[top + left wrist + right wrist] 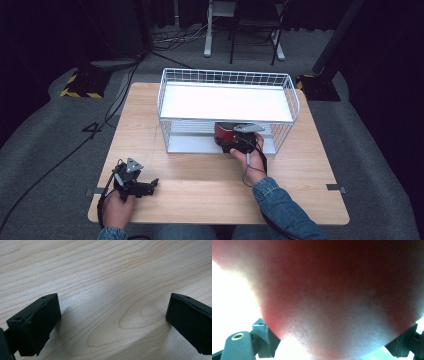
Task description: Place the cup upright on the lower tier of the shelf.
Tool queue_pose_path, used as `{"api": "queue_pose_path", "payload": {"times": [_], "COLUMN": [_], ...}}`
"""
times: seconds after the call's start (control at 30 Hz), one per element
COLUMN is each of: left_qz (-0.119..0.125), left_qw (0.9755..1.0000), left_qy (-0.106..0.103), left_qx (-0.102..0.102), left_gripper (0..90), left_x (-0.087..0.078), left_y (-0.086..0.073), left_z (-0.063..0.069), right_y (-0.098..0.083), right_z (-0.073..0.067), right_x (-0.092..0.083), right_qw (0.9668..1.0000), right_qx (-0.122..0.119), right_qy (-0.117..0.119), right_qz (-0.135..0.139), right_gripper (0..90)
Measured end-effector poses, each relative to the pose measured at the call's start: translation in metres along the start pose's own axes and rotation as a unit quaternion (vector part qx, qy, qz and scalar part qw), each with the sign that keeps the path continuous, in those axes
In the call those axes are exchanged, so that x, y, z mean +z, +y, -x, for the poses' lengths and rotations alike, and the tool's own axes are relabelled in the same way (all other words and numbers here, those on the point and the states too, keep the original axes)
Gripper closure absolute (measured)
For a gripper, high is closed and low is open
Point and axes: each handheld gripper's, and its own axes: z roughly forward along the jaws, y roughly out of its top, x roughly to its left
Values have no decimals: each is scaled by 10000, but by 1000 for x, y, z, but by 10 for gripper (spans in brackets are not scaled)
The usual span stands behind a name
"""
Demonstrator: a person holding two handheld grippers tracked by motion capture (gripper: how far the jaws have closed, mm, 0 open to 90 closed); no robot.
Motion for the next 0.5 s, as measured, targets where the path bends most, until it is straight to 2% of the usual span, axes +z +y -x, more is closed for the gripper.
{"api": "queue_pose_path", "payload": {"times": [0.13, 0.33, 0.5], "left_qz": [1, 1, -8], "left_qw": [10000, 10000, 10000], "left_qy": [0, 2, -5], "left_qx": [-1, -1, 2], "left_gripper": [1, 1, 1], "left_x": [0, 0, 0], "left_y": [0, 0, 0], "left_z": [0, 0, 0], "right_y": [0, -5, -3], "right_z": [0, 3, 5], "right_x": [7, 16, 18], "right_qw": [9999, 9996, 9997], "right_qx": [55, 223, 227], "right_qy": [-111, -183, -76], "right_qz": [53, -71, -106], "right_gripper": [172, 170, 163]}}
